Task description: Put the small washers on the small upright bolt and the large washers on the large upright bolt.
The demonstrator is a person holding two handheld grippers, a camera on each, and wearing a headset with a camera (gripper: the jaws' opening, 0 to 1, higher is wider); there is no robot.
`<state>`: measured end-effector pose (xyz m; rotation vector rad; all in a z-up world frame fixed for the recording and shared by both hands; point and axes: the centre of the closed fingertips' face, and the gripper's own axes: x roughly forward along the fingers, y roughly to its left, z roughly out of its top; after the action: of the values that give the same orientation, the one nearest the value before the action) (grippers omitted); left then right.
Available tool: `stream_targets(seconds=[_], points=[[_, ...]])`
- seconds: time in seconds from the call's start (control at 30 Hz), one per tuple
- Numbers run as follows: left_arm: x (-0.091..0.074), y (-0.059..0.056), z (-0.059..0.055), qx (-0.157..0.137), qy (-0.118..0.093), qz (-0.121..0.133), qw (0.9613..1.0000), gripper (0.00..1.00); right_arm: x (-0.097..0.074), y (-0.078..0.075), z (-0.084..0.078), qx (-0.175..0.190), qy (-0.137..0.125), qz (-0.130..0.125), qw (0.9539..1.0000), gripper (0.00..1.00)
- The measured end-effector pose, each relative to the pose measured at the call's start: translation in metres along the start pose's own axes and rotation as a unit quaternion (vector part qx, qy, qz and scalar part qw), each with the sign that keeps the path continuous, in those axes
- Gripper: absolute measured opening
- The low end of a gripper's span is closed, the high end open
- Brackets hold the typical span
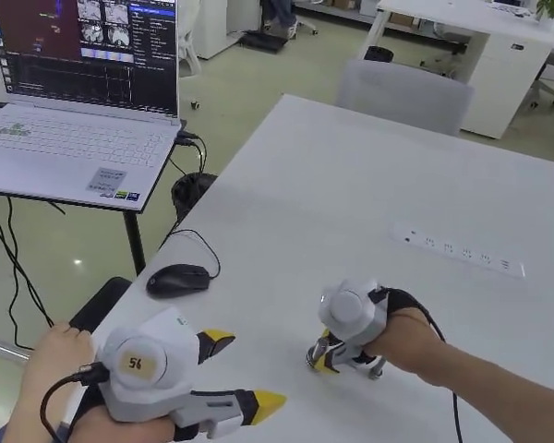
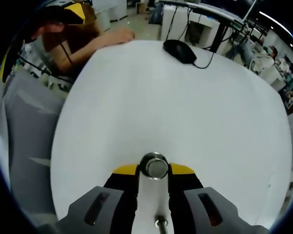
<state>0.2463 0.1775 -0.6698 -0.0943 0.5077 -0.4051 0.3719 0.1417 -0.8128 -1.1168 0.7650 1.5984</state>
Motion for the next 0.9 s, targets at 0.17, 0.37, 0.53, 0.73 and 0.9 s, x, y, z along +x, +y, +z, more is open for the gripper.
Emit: stream_targets(seconds=[0.17, 0.37, 0.53, 0.73, 0.9], points=[[0.002, 0.0, 0.002, 0.0, 0.001, -0.001, 1.0, 0.63, 0.001, 0.001, 0.0, 0.01, -0.001, -0.003, 0.9999, 0.24], [0.008, -0.004, 0.006, 0.008, 0.005, -0.008, 0.9999, 0.63, -0.004, 0.005, -0.002, 0.033, -0.013, -0.006, 0.9994, 0.26], [0.012, -0.005, 0.005, 0.007, 0.009, -0.012, 0.9999, 0.63, -0.015, 0.009, -0.011, 0.052, -0.03, -0.015, 0.9981, 0.31], [0.017, -0.01, 0.003, 0.009, 0.015, -0.02, 0.9996, 0.63, -0.038, 0.018, -0.015, 0.082, -0.074, -0.038, 0.9931, 0.34], [0.023, -0.014, 0.003, 0.016, 0.022, -0.029, 0.9992, 0.63, -0.053, 0.034, -0.029, 0.113, -0.096, -0.046, 0.9879, 0.36]])
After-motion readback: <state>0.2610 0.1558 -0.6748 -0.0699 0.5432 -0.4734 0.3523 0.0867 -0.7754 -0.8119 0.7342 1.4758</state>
